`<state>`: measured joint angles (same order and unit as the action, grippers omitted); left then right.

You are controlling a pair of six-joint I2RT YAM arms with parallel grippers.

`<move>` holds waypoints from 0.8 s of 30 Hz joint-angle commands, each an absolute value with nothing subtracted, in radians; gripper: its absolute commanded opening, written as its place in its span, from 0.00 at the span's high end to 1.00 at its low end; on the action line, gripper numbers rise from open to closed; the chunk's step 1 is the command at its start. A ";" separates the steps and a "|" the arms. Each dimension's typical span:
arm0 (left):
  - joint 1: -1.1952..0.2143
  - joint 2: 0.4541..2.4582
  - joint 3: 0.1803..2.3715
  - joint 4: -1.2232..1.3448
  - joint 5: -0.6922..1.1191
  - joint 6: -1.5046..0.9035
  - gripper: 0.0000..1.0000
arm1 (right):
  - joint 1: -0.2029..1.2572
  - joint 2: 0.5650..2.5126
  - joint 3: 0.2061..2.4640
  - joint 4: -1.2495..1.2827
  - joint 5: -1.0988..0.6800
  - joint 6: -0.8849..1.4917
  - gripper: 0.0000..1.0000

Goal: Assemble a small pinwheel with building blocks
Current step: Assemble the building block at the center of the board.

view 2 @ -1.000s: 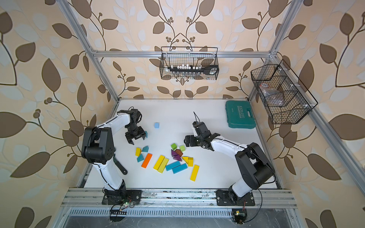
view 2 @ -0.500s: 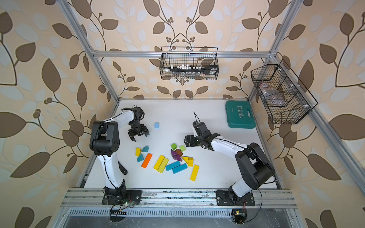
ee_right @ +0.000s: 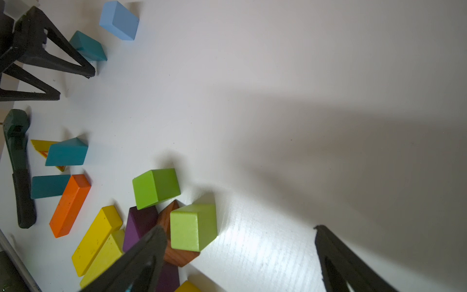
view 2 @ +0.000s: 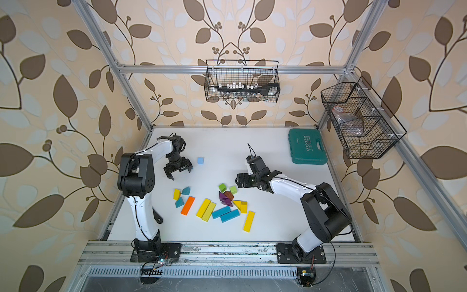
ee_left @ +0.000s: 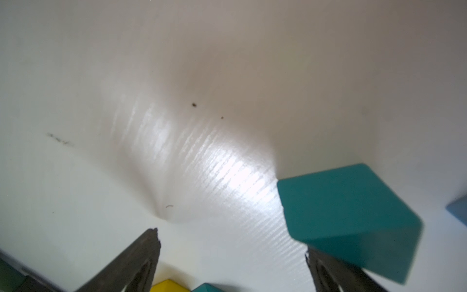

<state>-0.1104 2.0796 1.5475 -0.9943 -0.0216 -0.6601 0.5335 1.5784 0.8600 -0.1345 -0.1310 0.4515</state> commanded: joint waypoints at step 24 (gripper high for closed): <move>-0.107 2.182 1.751 -1.012 0.014 -0.531 0.17 | 0.530 1.595 0.832 -0.131 -0.115 0.442 0.07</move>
